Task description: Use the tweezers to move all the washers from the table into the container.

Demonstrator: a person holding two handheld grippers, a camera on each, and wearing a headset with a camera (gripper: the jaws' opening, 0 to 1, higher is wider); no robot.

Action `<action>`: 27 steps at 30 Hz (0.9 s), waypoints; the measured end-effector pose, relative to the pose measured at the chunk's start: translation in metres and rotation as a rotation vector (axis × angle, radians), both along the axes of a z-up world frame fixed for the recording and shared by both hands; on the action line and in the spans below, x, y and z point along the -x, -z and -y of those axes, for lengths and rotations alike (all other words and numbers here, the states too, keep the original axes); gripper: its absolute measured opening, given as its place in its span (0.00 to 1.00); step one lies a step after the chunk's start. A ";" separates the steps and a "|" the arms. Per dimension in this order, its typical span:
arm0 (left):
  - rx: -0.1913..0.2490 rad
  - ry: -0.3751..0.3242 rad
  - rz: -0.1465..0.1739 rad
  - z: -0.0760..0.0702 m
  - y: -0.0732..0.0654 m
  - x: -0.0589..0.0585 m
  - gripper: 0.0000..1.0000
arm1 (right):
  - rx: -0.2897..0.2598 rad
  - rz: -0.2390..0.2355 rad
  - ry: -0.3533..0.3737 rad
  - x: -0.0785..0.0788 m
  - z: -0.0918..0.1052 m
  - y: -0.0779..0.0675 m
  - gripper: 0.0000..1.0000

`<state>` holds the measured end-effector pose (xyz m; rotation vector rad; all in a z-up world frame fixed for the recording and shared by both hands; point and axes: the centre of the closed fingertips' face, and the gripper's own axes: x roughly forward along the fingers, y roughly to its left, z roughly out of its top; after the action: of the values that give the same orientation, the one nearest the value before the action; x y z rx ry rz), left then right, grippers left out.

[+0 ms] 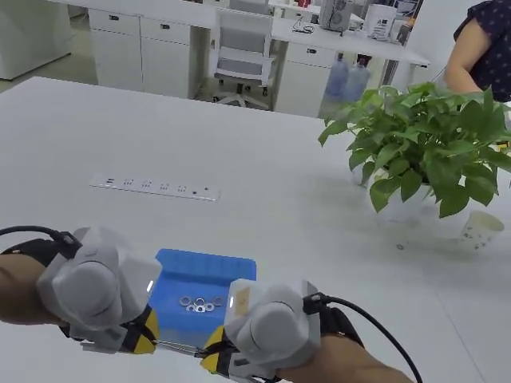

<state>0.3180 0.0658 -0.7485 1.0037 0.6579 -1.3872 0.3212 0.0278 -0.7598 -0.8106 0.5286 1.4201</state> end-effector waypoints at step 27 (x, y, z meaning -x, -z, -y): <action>0.002 -0.039 -0.088 0.002 0.048 0.006 0.07 | 0.034 -0.099 0.030 0.005 0.004 0.042 0.10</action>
<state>0.3118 0.0636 -0.7963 0.9275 0.7378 -1.4037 0.3160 0.0243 -0.8013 -0.7597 0.6395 1.4320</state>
